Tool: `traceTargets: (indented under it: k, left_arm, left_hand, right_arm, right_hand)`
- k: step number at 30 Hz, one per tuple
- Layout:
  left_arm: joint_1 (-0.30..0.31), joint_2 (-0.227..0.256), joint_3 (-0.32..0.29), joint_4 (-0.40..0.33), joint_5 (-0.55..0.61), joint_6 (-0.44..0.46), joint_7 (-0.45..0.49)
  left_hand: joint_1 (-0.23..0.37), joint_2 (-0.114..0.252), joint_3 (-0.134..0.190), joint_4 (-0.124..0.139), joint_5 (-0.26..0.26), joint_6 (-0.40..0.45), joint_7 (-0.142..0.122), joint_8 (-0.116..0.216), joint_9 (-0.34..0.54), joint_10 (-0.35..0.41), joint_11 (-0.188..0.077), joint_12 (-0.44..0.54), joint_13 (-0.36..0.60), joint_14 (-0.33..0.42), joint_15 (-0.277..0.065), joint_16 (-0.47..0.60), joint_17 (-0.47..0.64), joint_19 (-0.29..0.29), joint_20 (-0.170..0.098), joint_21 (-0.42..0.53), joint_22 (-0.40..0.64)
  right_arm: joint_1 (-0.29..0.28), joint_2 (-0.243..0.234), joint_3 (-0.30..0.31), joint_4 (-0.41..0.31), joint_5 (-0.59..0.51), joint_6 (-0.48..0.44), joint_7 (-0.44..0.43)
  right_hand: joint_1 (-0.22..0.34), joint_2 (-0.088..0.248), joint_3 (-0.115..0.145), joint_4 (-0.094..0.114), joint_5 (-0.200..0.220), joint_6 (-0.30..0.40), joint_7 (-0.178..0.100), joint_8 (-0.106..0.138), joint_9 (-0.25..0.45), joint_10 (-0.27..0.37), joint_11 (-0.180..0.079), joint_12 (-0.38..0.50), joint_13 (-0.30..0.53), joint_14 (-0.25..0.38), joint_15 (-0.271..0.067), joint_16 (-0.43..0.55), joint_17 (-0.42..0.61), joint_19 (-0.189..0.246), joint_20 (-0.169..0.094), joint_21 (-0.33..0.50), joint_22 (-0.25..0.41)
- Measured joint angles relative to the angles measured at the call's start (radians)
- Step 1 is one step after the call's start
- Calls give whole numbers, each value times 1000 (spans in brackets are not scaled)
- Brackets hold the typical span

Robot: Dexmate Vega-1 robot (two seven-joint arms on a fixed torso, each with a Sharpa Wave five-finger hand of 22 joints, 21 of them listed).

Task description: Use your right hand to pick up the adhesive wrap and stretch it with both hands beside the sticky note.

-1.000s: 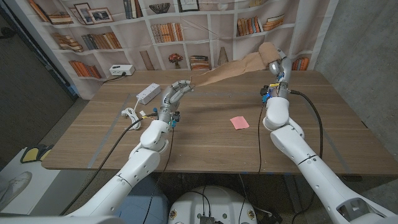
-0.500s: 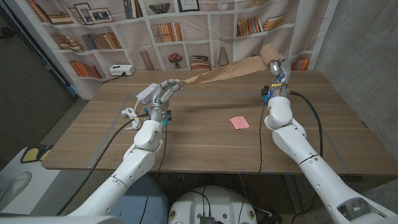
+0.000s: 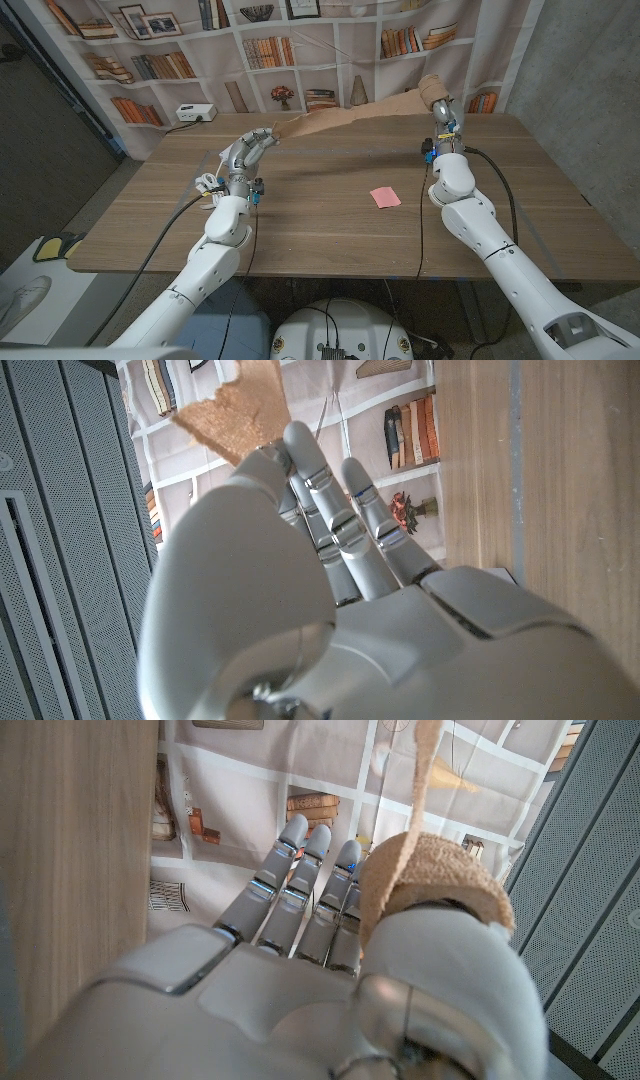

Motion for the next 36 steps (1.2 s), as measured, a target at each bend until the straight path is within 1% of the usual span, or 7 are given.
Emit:
traceTargets:
  k: [2,11,19,25,28,35,36]
  left_arm:
    - [6,2,-7,-3,-4,2,4]
    - [31,11,-32,-15,-12,3,15]
    - [52,18,-49,-22,-20,2,22]
    - [62,27,-60,-15,-32,-5,7]
    - [66,31,-64,-12,-36,-6,0]
    - [79,39,-72,-4,-46,-11,-13]
    - [81,40,-73,-4,-47,-12,-13]
  left_hand:
    - [0,0,0,0,0,-5,-5,0,0,0,0,0,0,0,0,0,0,-3,-3,0,0]
    - [0,0,0,0,6,-5,-5,0,0,0,0,-8,0,0,0,-4,5,-7,1,8,-5]
    - [-2,2,0,0,8,-5,-5,0,0,0,0,-8,5,0,0,-10,5,-14,-3,15,-9]
    - [-4,4,0,0,8,-11,-11,0,2,0,0,-14,5,0,0,-14,9,-20,-2,23,-9]
    - [-4,4,0,0,8,-11,-11,0,0,0,0,-15,4,0,0,-15,9,-27,-1,23,-12]
    - [-4,4,0,0,15,-16,-5,0,0,-7,-1,-15,5,0,0,-20,14,-32,0,31,-14]
    - [-4,4,0,0,15,-16,-5,5,0,-9,-2,-15,5,0,0,-23,14,-36,0,33,-14]
  right_arm:
    - [3,-7,0,0,7,-9,2]
    - [9,-21,0,3,33,-29,10]
    - [14,-32,0,5,45,-51,10]
    - [18,-36,-1,4,48,-60,-2]
    - [19,-36,0,3,50,-62,-9]
    - [19,-36,7,-3,65,-63,-15]
    - [18,-37,9,-4,67,-63,-15]
  right_hand:
    - [0,0,0,0,0,0,0,0,0,0,0,-4,-1,-2,2,0,-1,0,0,0,0]
    - [-13,-3,-4,4,0,-2,-2,0,0,0,0,-7,-1,-5,5,0,-9,0,0,0,0]
    - [-26,-8,-7,7,0,-6,2,0,0,0,0,-15,-1,-7,3,0,-15,0,0,0,0]
    - [-28,-6,-7,7,0,-7,3,0,0,0,0,-15,-5,-7,3,-4,-19,4,4,0,0]
    - [-34,-8,-11,11,0,-7,3,0,0,0,0,-15,-5,-7,3,-4,-19,6,6,-4,0]
    - [-34,-8,-11,11,5,-7,3,0,0,0,0,-21,-5,-7,3,-4,-24,5,6,-8,0]
    - [-34,-8,-11,11,5,-7,3,0,0,0,0,-21,-5,-7,3,-4,-25,6,6,-8,0]
